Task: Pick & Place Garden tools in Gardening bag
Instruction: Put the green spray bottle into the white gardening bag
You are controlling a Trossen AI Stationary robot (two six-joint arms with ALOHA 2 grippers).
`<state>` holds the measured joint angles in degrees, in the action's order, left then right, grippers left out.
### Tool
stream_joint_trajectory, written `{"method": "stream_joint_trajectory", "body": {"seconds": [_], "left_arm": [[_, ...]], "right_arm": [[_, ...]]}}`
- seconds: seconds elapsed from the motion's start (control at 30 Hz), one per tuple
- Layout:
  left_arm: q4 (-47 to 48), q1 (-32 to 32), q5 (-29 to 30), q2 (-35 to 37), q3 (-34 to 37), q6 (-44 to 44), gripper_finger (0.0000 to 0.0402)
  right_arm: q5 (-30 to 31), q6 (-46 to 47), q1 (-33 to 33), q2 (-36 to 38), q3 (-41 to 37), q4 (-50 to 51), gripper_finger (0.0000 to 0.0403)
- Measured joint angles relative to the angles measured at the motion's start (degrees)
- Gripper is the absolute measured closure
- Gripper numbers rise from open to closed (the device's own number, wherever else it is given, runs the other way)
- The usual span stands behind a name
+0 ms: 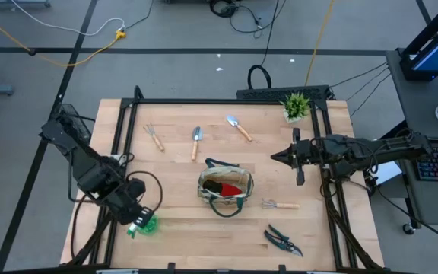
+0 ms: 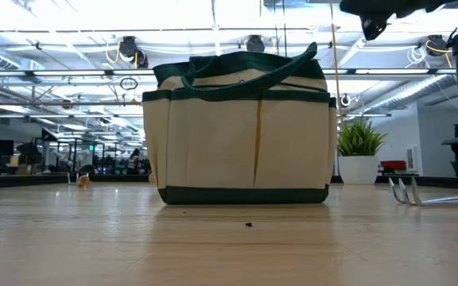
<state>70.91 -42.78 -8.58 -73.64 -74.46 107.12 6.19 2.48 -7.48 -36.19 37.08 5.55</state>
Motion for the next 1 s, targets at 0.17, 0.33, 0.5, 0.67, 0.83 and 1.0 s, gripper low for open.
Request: {"method": "stream_joint_trajectory", "body": {"seconds": [0.17, 0.33, 0.5, 0.67, 0.83, 1.0], "left_arm": [[-0.55, -0.86, 1.38, -1.45, 0.0, 0.38, 0.0378], [-0.74, -0.94, 1.38, -2.54, 0.0, -0.08, 0.0378], [-0.46, -0.93, 1.58, -2.61, 0.0, 1.45, 0.0378], [-0.45, -1.15, 1.85, -2.61, 0.0, 0.64, 0.0378], [-0.42, -1.15, 1.64, -2.61, 0.0, 0.61, 0.0378], [-0.4, -1.15, 1.6, -2.61, 0.0, 1.07, 0.0375]], "right_arm": [[-2.02, -0.73, -0.01, 2.65, 0.0, 1.26, 0.0403], [-1.88, -0.2, 0.01, 3.98, 0.0, 3.96, 0.0403], [-1.85, -0.22, 0.01, 4.01, 0.0, 4.03, 0.0403], [-1.85, -0.22, 0.01, 4.01, 0.0, 4.38, 0.0403], [-1.83, -0.22, 0.01, 4.01, 0.0, 4.69, 0.0403], [-1.81, -0.35, 0.01, 4.01, 0.0, 4.67, 0.0403]]}}
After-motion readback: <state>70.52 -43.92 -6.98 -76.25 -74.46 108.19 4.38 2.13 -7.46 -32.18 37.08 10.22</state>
